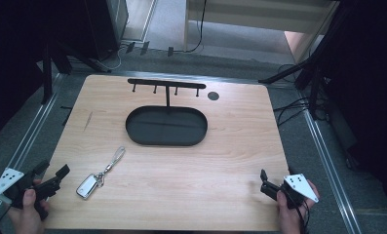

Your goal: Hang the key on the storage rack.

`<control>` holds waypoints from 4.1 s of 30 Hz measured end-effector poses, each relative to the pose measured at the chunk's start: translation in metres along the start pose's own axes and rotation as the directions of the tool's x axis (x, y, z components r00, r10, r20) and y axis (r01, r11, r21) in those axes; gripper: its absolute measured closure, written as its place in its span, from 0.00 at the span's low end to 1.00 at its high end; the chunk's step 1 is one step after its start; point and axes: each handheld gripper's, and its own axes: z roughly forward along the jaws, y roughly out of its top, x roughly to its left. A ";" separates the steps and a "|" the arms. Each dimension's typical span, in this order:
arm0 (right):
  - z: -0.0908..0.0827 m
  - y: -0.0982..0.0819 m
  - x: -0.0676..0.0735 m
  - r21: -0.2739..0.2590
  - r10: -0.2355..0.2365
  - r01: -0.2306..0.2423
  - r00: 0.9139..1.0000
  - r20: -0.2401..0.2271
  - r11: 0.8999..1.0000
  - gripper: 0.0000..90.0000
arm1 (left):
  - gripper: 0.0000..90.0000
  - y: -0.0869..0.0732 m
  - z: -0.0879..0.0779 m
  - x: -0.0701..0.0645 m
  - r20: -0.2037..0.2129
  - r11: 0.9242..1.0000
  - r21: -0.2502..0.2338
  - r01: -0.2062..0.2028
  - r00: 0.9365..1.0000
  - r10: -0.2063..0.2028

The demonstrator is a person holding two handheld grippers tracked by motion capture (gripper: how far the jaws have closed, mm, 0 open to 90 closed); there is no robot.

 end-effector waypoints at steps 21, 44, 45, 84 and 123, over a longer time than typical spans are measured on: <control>0.000 0.000 0.001 -0.007 -0.012 0.012 1.000 0.000 1.000 0.04 | 0.25 0.049 0.031 -0.060 0.056 0.919 0.360 -0.162 0.987 0.152; 0.000 0.000 0.001 -0.008 -0.010 0.010 1.000 0.008 1.000 0.05 | 0.28 0.065 0.075 -0.113 0.096 0.658 0.703 -0.268 0.953 0.286; 0.000 0.000 0.001 -0.008 -0.010 0.010 1.000 0.008 1.000 0.05 | 0.28 0.066 0.076 -0.115 0.109 0.649 0.709 -0.276 0.952 0.286; 0.000 0.000 0.000 -0.010 -0.001 0.002 1.000 0.002 1.000 0.05 | 0.92 0.065 0.114 -0.138 0.129 0.608 0.710 -0.356 0.914 0.384; -0.001 0.000 0.000 -0.013 0.003 -0.003 1.000 -0.001 1.000 0.05 | 0.92 0.106 0.116 -0.168 0.017 0.967 0.071 -0.246 0.969 0.246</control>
